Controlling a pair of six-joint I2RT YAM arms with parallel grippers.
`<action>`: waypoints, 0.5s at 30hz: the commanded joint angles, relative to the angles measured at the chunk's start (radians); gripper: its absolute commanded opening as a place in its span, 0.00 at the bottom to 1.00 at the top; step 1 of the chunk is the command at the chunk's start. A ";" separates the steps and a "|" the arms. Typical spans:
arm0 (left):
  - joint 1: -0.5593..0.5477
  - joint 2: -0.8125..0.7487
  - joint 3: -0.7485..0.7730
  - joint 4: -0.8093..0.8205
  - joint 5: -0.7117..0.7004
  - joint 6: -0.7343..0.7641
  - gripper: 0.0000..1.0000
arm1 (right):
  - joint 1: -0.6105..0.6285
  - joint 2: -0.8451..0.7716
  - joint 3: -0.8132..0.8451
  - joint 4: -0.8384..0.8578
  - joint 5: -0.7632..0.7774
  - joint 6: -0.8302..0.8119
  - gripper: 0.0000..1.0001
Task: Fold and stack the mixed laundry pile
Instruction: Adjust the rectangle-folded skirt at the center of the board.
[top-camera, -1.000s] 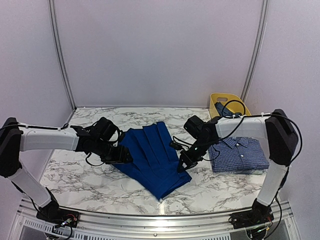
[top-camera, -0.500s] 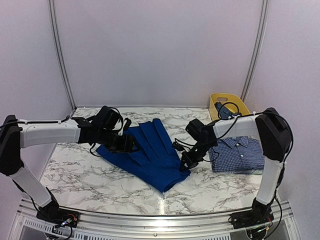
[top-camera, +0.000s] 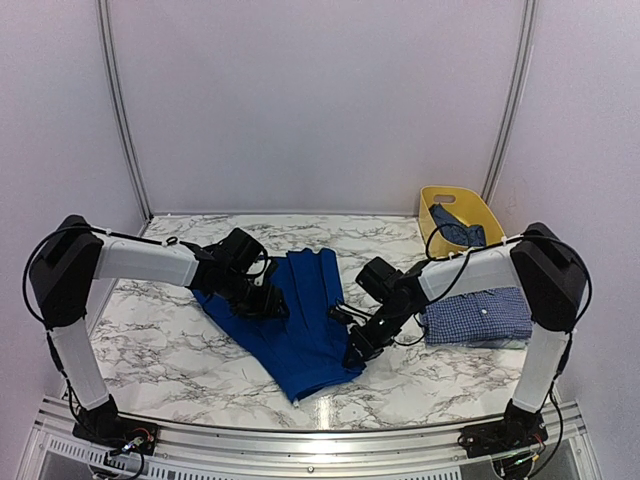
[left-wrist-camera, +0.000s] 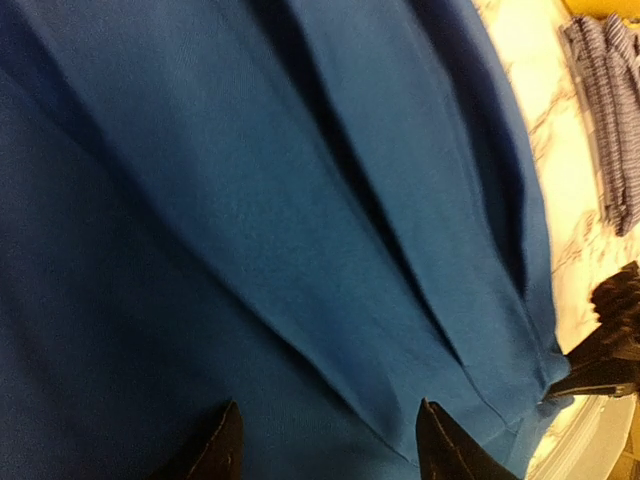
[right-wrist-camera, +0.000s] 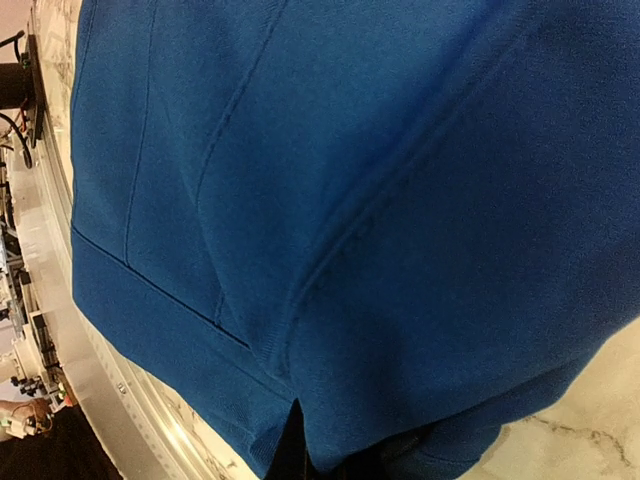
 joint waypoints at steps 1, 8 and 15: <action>-0.007 0.058 -0.020 0.022 0.046 0.023 0.60 | 0.016 -0.009 0.016 -0.083 0.044 0.028 0.00; -0.007 0.100 -0.080 0.020 0.044 0.050 0.54 | 0.015 -0.013 0.148 -0.172 0.077 0.004 0.05; -0.006 0.111 -0.080 0.010 0.041 0.072 0.52 | 0.014 0.023 0.207 -0.210 0.089 -0.005 0.01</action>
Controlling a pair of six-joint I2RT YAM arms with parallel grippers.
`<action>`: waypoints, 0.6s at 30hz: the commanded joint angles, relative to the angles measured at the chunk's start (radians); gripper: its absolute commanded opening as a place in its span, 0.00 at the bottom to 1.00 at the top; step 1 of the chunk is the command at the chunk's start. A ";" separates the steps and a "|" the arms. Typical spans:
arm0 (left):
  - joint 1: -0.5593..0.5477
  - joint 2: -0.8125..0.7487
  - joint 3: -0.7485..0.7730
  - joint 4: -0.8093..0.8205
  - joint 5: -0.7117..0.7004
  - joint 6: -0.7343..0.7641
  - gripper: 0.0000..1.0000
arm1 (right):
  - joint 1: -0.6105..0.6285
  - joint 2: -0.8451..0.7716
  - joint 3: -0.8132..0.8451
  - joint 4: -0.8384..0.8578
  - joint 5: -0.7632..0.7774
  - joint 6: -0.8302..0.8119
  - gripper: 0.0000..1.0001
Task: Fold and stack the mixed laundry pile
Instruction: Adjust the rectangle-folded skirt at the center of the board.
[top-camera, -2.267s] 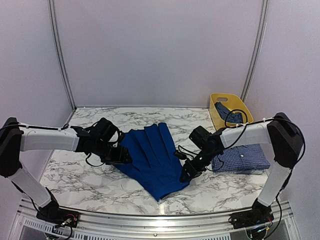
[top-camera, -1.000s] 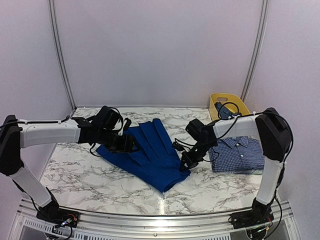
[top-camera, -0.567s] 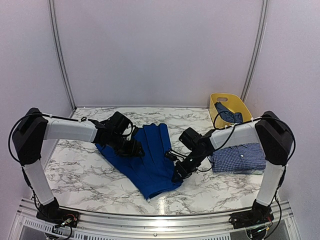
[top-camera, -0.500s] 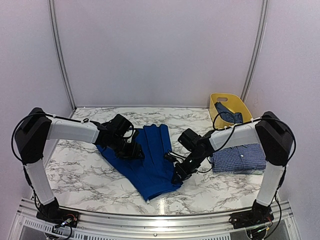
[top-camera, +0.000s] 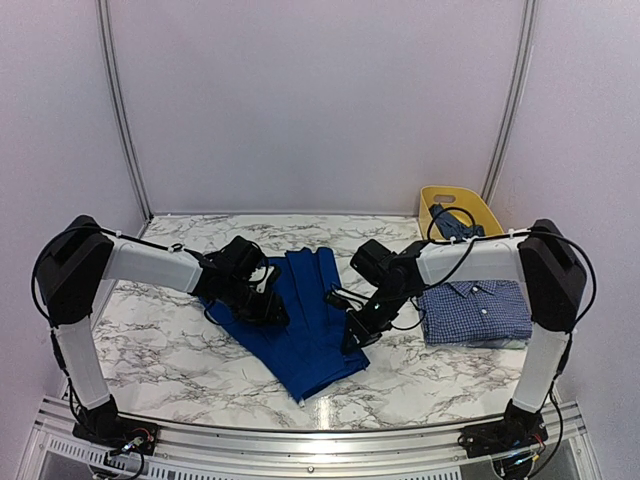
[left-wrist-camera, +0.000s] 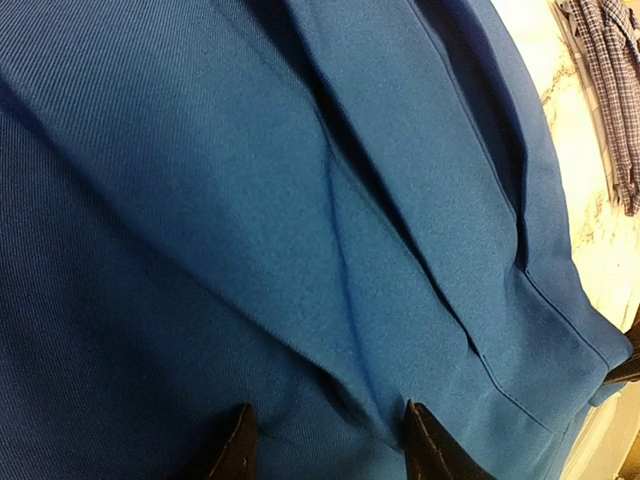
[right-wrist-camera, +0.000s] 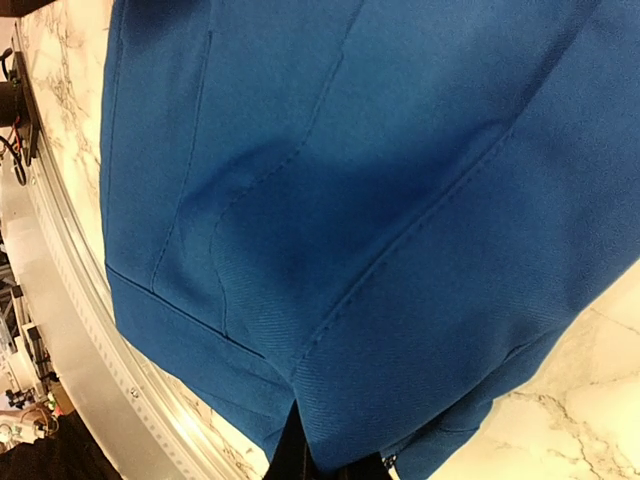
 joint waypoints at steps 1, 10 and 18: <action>-0.005 0.058 -0.039 -0.066 0.008 0.022 0.52 | 0.003 0.030 0.063 -0.044 0.035 -0.013 0.01; -0.005 0.067 -0.045 -0.067 0.010 0.034 0.51 | -0.051 0.066 0.087 -0.054 0.073 -0.058 0.00; -0.003 0.061 -0.051 -0.067 0.019 0.043 0.50 | -0.071 0.138 -0.007 0.022 0.140 -0.083 0.00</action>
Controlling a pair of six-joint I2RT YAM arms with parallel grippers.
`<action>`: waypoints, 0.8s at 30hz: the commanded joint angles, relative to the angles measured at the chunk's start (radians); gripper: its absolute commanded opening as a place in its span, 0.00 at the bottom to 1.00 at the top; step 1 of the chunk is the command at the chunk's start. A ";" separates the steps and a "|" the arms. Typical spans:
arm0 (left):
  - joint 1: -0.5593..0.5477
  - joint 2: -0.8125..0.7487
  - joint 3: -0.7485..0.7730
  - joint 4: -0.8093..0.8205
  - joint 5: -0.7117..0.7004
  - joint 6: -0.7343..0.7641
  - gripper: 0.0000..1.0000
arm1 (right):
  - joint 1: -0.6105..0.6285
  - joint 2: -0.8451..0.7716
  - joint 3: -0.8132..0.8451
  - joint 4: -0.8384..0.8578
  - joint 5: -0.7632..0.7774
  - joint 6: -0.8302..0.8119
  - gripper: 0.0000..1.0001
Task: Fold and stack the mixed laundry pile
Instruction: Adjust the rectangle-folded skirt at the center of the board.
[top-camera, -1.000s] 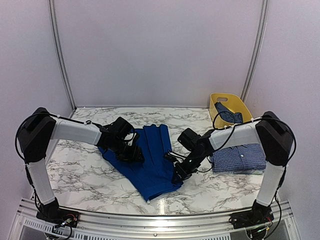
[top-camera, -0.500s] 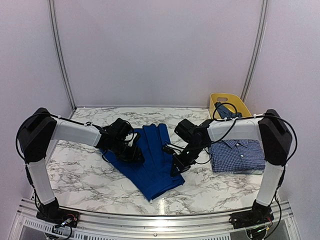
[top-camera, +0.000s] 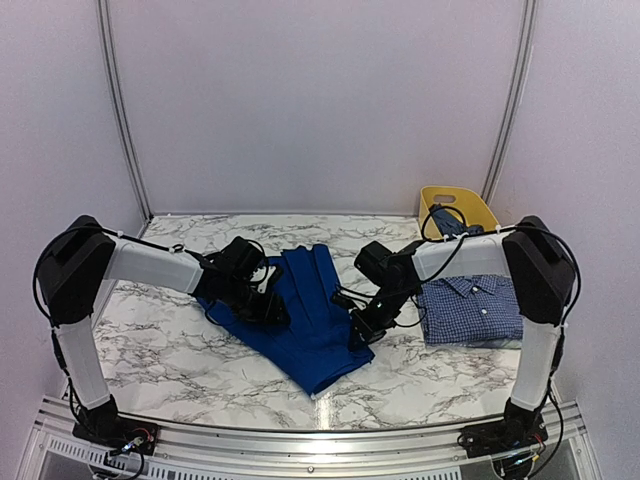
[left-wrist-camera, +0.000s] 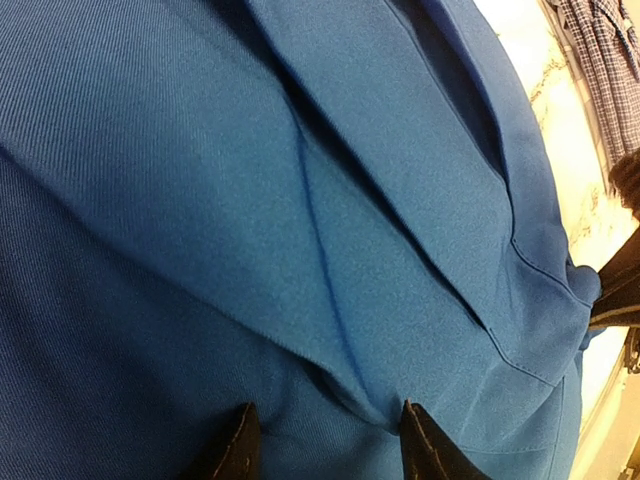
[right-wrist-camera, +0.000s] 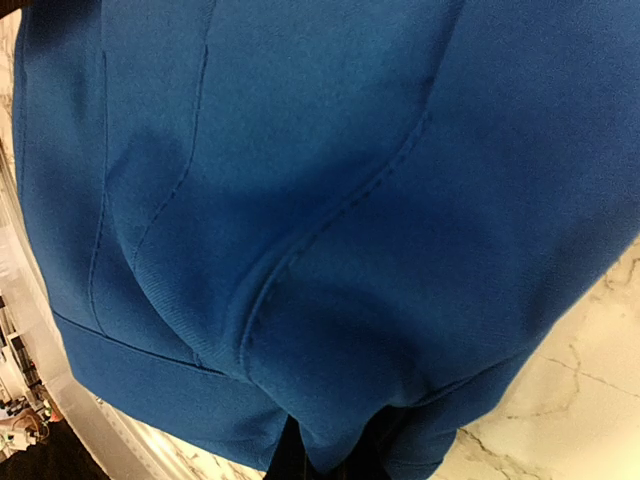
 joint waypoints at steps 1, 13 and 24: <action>-0.003 0.052 -0.051 -0.090 0.009 0.014 0.50 | -0.014 0.072 -0.046 0.063 0.091 -0.025 0.00; -0.002 -0.072 -0.064 -0.089 0.025 0.043 0.56 | 0.023 0.115 -0.124 0.109 -0.013 -0.039 0.00; 0.014 -0.230 0.130 -0.181 -0.140 0.005 0.86 | 0.159 0.069 -0.245 0.164 -0.116 -0.013 0.00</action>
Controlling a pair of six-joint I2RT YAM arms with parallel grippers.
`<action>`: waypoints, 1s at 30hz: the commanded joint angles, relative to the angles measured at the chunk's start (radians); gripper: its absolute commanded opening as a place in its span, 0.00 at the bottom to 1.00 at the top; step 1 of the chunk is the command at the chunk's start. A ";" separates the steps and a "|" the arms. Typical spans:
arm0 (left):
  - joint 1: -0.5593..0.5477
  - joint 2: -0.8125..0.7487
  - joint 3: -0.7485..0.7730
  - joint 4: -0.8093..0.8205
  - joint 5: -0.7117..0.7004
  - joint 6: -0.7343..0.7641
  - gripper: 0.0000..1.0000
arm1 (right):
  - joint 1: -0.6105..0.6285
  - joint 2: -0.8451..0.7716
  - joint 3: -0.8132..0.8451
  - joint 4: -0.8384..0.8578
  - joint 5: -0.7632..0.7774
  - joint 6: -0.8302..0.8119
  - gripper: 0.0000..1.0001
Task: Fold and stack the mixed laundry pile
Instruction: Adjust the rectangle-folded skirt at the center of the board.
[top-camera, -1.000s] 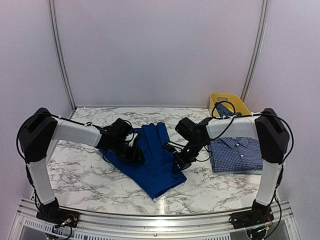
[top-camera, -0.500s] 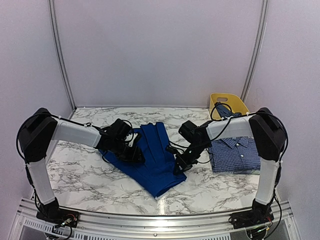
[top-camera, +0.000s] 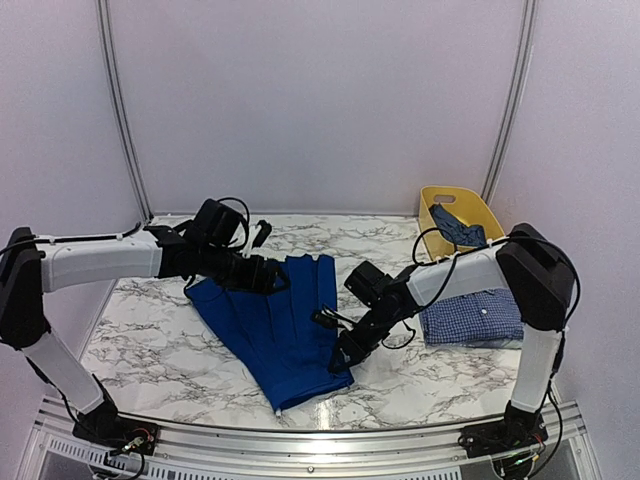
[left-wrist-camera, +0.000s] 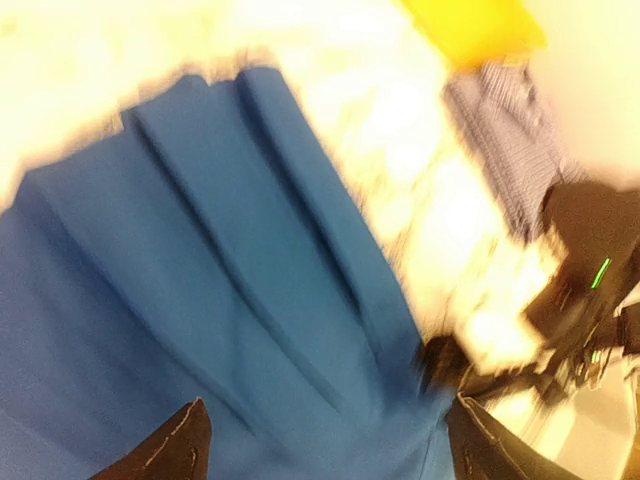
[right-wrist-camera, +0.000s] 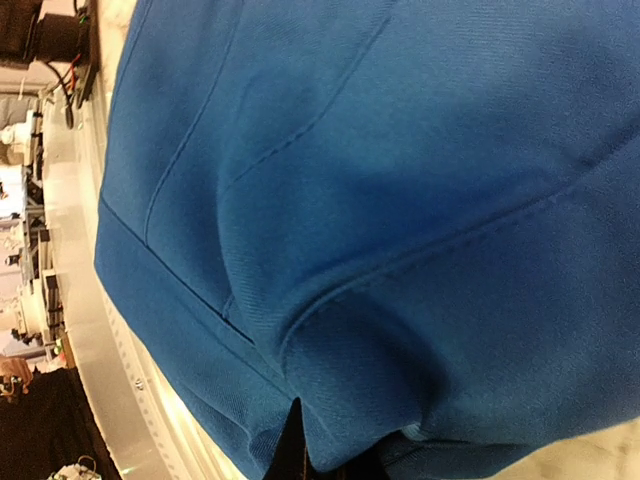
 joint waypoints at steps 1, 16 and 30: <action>0.008 0.095 0.146 -0.080 -0.093 -0.019 0.86 | 0.063 0.079 -0.104 -0.074 0.094 0.014 0.00; -0.027 0.644 0.669 -0.132 -0.083 -0.058 0.79 | 0.074 0.079 -0.150 -0.062 0.097 0.016 0.00; -0.053 0.837 0.825 -0.184 -0.004 -0.067 0.17 | 0.074 0.093 -0.153 -0.030 0.078 0.041 0.00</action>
